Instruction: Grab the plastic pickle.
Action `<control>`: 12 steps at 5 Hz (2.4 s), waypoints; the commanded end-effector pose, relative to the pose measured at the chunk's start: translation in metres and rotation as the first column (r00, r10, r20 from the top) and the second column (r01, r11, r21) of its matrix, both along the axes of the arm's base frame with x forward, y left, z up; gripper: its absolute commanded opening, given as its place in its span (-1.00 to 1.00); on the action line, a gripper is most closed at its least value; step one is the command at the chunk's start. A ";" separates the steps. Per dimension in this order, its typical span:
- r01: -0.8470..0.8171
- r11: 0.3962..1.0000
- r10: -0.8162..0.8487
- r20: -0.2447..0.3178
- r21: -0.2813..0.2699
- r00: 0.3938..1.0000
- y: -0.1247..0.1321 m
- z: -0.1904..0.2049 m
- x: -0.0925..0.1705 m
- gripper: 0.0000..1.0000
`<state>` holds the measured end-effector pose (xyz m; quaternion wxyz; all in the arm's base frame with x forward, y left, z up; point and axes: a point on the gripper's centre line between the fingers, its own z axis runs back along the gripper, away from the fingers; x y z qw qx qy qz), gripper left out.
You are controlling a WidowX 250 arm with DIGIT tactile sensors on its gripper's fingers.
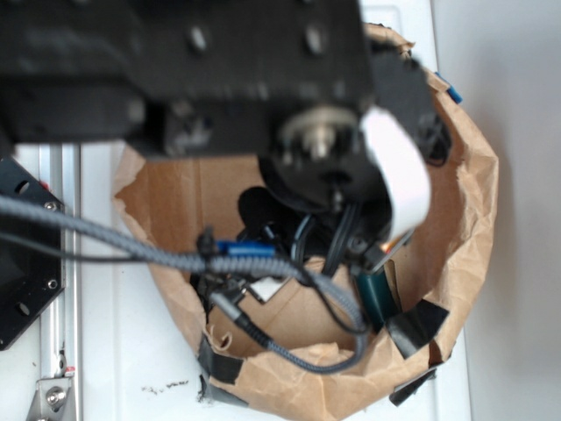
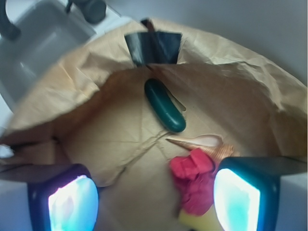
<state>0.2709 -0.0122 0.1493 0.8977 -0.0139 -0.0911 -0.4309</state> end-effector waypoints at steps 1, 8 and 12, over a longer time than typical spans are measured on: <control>0.067 0.986 -0.081 0.087 0.156 0.993 0.010 -0.040 0.027 1.00; 0.266 0.964 -0.268 0.122 0.033 0.956 -0.030 -0.045 0.018 1.00; 0.328 0.941 -0.334 0.070 0.084 0.940 -0.045 -0.086 0.027 1.00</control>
